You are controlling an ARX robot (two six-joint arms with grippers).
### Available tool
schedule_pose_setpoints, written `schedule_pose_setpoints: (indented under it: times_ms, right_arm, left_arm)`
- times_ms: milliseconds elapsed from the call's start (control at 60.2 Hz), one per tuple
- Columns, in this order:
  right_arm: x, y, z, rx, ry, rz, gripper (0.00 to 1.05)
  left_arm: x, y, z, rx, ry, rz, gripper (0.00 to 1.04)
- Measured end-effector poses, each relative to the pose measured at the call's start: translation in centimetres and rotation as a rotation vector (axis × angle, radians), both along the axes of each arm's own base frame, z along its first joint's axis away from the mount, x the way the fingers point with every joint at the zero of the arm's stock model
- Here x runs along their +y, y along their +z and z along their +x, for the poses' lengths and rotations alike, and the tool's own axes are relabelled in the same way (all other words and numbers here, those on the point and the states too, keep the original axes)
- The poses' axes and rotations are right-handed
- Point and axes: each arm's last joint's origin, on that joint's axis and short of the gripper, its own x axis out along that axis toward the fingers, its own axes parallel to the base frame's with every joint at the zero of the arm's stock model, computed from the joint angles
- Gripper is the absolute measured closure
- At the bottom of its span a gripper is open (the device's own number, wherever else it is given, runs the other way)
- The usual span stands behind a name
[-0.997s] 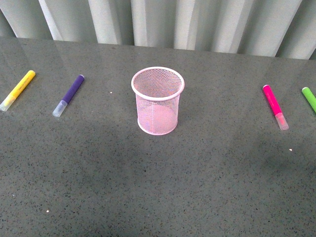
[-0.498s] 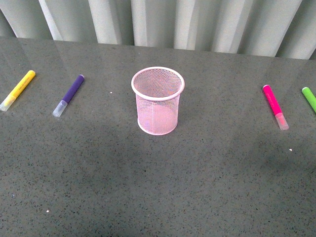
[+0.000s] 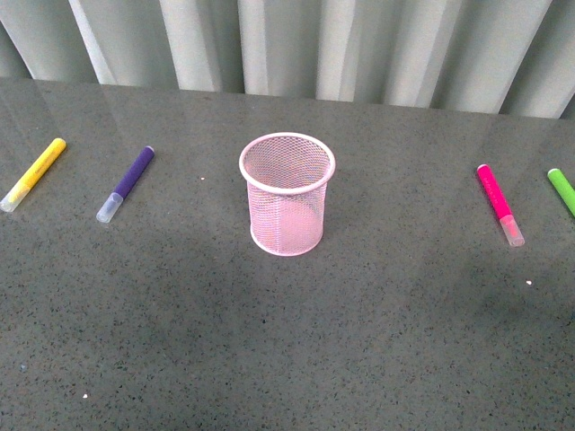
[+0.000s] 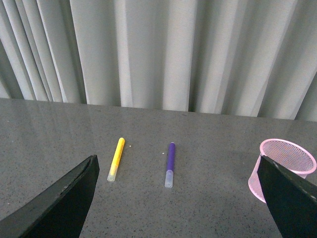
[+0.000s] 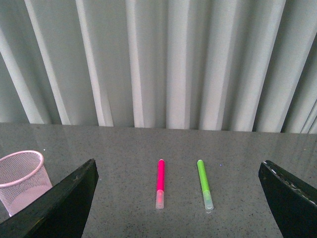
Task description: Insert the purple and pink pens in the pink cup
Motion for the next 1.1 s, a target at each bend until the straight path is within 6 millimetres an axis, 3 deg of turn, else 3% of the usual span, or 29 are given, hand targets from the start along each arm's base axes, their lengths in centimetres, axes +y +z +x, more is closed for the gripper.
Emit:
schedule_pose_setpoints:
  times_ms: [249, 349, 449, 498, 615, 748, 897, 1096]
  right_arm:
    - [0.0, 0.0, 0.0, 0.0, 0.0, 0.0, 0.07]
    - [0.0, 0.0, 0.0, 0.0, 0.0, 0.0, 0.07]
    - [0.0, 0.0, 0.0, 0.0, 0.0, 0.0, 0.07]
    - [0.0, 0.0, 0.0, 0.0, 0.0, 0.0, 0.07]
    - [0.0, 0.0, 0.0, 0.0, 0.0, 0.0, 0.07]
    - [0.0, 0.0, 0.0, 0.0, 0.0, 0.0, 0.07]
    - [0.0, 0.0, 0.0, 0.0, 0.0, 0.0, 0.07]
    - [0.0, 0.0, 0.0, 0.0, 0.0, 0.0, 0.07]
  left_arm:
    - [0.0, 0.0, 0.0, 0.0, 0.001, 0.0, 0.07]
    - [0.0, -0.4, 0.3, 0.234, 0.153, -0.08, 0.07]
    - [-0.4, -0.8, 1.4, 0.362, 0.123, -0.128, 0.07]
    - [-0.7, -0.1, 2.4, 0.394, 0.087, -0.13, 0.07]
    - [-1.7, 3.2, 7.5, 0.505, -0.009, -0.126, 0.07]
    - [-2.5, 4.6, 12.2, 0.616, -0.063, -0.115, 0.07]
    - [-3.3, 4.5, 16.9, 0.73, -0.077, -0.095, 0.07]
    - [-4.0, 2.6, 21.7, 0.87, -0.114, -0.058, 0.07]
